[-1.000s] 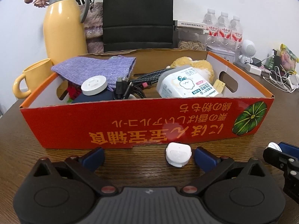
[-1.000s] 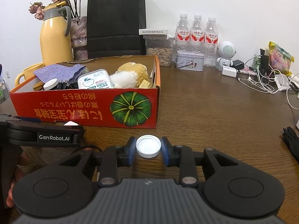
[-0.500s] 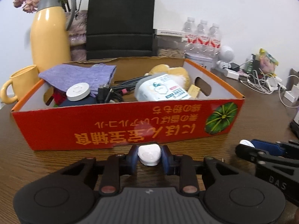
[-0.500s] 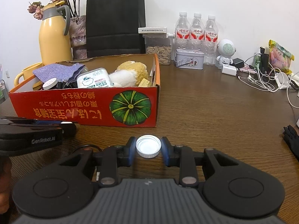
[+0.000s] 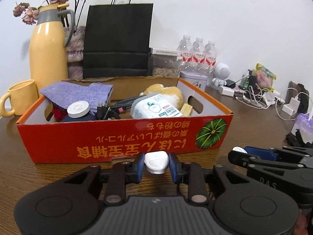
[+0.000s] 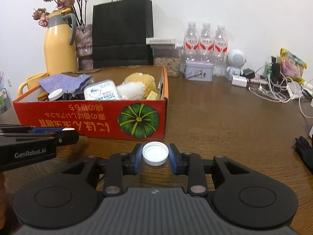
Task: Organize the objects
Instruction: 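Carry the white plug and bottle cap into the box and open both tools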
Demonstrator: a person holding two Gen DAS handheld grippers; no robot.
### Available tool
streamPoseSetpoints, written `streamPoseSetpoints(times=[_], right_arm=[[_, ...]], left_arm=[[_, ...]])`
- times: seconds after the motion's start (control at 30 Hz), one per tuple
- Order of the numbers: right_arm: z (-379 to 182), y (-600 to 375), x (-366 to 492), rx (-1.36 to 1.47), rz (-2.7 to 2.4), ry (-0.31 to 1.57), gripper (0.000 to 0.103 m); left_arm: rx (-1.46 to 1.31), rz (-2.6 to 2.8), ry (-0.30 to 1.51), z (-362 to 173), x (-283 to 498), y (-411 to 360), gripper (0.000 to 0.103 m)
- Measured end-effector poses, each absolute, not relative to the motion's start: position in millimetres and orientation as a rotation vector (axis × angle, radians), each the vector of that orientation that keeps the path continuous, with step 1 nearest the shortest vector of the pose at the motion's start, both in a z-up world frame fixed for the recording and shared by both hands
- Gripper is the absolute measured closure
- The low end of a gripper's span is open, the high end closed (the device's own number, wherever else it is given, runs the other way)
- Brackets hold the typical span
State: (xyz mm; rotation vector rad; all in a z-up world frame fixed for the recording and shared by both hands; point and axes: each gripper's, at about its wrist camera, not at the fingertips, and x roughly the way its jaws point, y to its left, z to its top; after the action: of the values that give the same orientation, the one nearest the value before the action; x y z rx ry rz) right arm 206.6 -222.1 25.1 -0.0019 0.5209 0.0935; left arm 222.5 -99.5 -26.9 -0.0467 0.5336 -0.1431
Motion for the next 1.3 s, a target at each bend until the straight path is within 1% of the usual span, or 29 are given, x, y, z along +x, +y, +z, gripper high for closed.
streamPoseSetpoints(times=[0.23,0.7,1.07,1.3], right_arm=[[29.2,-216.7,191.4,0.014,0.111,0.469,0.073],[53.0,-169.8,170.1,0.011,0.224,0.381,0.073],[79.2,-142.7,194.3,0.016,0.254,0.335,0.073],[96.2,-133.3,219.7,0.013,0.241,0.305,0.073]], left_arm=[[-0.069,-0.138,0.489,-20.2,203.3,-89.8,0.078],[-0.067,-0.087,0.402,3.9,170.3,-57.8,0.078],[-0.065,-0.037,0.321,35.9,184.2,-29.8,0.078],[-0.057,-0.03,0.307,50.9,205.5,-24.7,0.078]])
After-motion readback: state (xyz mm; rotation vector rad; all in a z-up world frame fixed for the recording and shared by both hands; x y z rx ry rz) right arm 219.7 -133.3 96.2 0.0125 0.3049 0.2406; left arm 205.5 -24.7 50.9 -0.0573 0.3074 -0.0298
